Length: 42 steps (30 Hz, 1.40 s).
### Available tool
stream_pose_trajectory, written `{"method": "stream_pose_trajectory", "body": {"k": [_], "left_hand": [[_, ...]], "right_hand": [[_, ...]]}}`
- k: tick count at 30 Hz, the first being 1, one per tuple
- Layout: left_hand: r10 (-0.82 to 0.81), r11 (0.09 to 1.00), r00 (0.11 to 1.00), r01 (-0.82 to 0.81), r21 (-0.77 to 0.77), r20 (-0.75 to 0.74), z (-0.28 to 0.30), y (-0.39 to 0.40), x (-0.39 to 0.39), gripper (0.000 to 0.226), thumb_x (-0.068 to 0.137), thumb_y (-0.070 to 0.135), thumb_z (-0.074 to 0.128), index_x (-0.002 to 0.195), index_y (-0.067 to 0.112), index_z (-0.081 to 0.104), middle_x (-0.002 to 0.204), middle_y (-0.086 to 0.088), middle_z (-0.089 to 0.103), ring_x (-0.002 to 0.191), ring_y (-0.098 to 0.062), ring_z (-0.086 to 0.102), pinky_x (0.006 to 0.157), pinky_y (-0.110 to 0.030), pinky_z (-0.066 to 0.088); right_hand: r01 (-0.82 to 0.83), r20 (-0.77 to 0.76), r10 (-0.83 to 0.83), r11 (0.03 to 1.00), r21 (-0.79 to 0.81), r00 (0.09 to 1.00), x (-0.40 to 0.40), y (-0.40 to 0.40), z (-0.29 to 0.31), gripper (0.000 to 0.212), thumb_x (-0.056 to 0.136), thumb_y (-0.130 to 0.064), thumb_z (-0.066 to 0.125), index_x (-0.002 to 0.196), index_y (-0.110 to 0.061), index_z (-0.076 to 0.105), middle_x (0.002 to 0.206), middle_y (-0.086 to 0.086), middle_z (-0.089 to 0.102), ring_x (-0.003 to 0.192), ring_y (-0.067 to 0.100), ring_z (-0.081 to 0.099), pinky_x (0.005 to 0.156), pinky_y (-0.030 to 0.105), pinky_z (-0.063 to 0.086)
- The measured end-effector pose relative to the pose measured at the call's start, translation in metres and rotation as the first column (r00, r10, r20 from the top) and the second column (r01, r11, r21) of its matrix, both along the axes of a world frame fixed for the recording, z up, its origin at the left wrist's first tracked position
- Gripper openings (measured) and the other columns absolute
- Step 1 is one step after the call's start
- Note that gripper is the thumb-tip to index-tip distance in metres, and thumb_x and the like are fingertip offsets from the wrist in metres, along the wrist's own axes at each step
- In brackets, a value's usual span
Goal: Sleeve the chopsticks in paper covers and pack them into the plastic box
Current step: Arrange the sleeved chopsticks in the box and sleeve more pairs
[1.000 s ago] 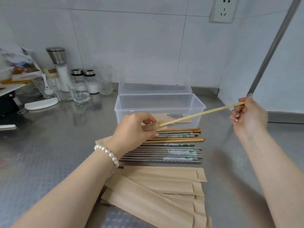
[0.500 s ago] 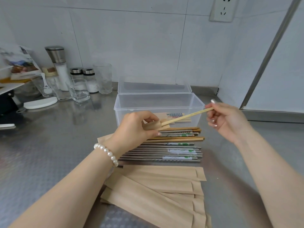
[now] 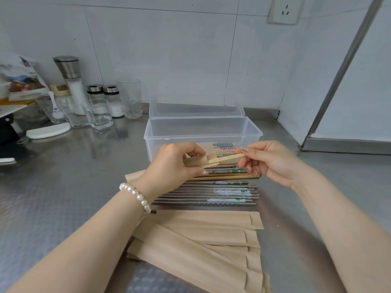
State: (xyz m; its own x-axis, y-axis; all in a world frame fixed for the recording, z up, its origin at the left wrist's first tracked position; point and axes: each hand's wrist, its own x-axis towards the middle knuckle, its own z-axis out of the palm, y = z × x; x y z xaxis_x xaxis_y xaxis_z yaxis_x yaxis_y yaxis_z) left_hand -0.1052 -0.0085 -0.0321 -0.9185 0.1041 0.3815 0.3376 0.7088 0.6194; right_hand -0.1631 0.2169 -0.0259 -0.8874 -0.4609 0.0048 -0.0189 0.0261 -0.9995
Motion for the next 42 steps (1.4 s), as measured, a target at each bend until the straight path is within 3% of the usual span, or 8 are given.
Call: {"method": "stream_pose_trajectory", "body": {"k": [4, 9, 13, 17, 22, 29, 37, 42], "left_hand": [[0.08, 0.997, 0.996, -0.079, 0.018, -0.027, 0.003, -0.006, -0.002, 0.033, 0.067, 0.024, 0.08, 0.096, 0.024, 0.066, 0.078, 0.02, 0.054, 0.068, 0.0, 0.051, 0.065, -0.015, 0.038], [0.165, 0.985, 0.986, -0.164, 0.061, -0.015, 0.005, -0.014, -0.004, 0.031, 0.068, 0.025, 0.079, 0.096, 0.025, 0.065, 0.078, 0.018, 0.054, 0.068, 0.0, 0.049, 0.063, -0.019, 0.039], [0.164, 0.986, 0.986, -0.163, 0.034, -0.015, 0.002, -0.013, -0.005, 0.032, 0.068, 0.024, 0.079, 0.098, 0.023, 0.065, 0.078, 0.02, 0.053, 0.068, 0.001, 0.048, 0.066, -0.021, 0.037], [0.163, 0.986, 0.987, -0.163, 0.026, -0.01, 0.002, -0.012, -0.005, 0.032, 0.07, 0.023, 0.078, 0.099, 0.023, 0.065, 0.081, 0.016, 0.054, 0.07, 0.001, 0.048, 0.069, -0.022, 0.038], [0.157, 0.988, 0.988, -0.156, 0.004, -0.004, 0.001, -0.011, -0.004, 0.033, 0.07, 0.022, 0.078, 0.1, 0.022, 0.065, 0.085, 0.01, 0.057, 0.07, 0.001, 0.048, 0.069, -0.023, 0.038], [0.182, 0.983, 0.983, -0.182, 0.029, 0.003, 0.0, -0.012, -0.006, 0.032, 0.069, 0.022, 0.079, 0.098, 0.024, 0.065, 0.079, 0.018, 0.053, 0.067, 0.0, 0.047, 0.069, -0.024, 0.038], [0.166, 0.986, 0.986, -0.165, 0.017, -0.007, -0.001, -0.012, -0.006, 0.032, 0.069, 0.021, 0.078, 0.098, 0.023, 0.065, 0.083, 0.012, 0.057, 0.068, 0.001, 0.047, 0.069, -0.024, 0.038], [0.158, 0.987, 0.987, -0.158, 0.006, -0.016, -0.001, -0.013, -0.007, 0.032, 0.069, 0.022, 0.079, 0.098, 0.023, 0.065, 0.086, 0.008, 0.059, 0.068, 0.0, 0.048, 0.07, -0.025, 0.038]], "right_hand": [[0.232, -0.217, -0.18, 0.941, 0.247, 0.959, -0.003, 0.002, 0.001, 0.028, 0.096, -0.022, 0.044, 0.1, -0.013, 0.07, 0.045, -0.003, 0.051, 0.043, 0.008, 0.04, 0.046, 0.016, 0.034], [0.25, -0.372, 0.085, 0.602, 0.758, 0.924, -0.007, 0.004, -0.004, 0.042, 0.091, -0.006, 0.037, 0.118, -0.026, 0.063, 0.046, -0.025, 0.038, 0.054, -0.002, 0.031, 0.052, 0.011, 0.027], [0.294, -0.403, 0.058, 0.59, 0.752, 0.913, -0.008, 0.009, 0.001, 0.036, 0.088, -0.003, 0.044, 0.104, -0.021, 0.072, 0.083, -0.014, 0.066, 0.07, -0.003, 0.048, 0.062, 0.007, 0.034], [0.413, -0.489, -0.04, 0.6, 0.685, 0.871, -0.01, 0.015, 0.002, 0.029, 0.089, -0.004, 0.049, 0.102, -0.016, 0.073, 0.079, -0.008, 0.066, 0.068, 0.001, 0.051, 0.06, 0.007, 0.034], [0.312, -0.4, 0.097, 0.469, 0.826, 0.912, -0.012, 0.007, -0.01, 0.037, 0.092, -0.008, 0.043, 0.119, -0.024, 0.064, 0.129, 0.0, 0.06, 0.119, 0.021, 0.053, 0.095, 0.023, 0.038], [0.469, -0.528, -0.067, 0.564, 0.68, 0.847, -0.014, 0.02, -0.001, 0.041, 0.088, 0.003, 0.04, 0.092, -0.019, 0.074, 0.037, -0.016, 0.049, 0.046, 0.01, 0.037, 0.041, 0.013, 0.031], [0.33, -0.424, 0.029, 0.582, 0.743, 0.905, -0.012, 0.013, -0.004, 0.036, 0.091, -0.004, 0.046, 0.102, -0.026, 0.072, 0.083, -0.008, 0.061, 0.065, -0.001, 0.046, 0.061, 0.018, 0.035], [0.174, -0.258, 0.069, 0.572, 0.802, 0.964, -0.008, 0.017, 0.0, 0.04, 0.088, 0.002, 0.045, 0.105, -0.023, 0.07, 0.034, -0.018, 0.05, 0.044, 0.006, 0.042, 0.053, 0.02, 0.035]]}}
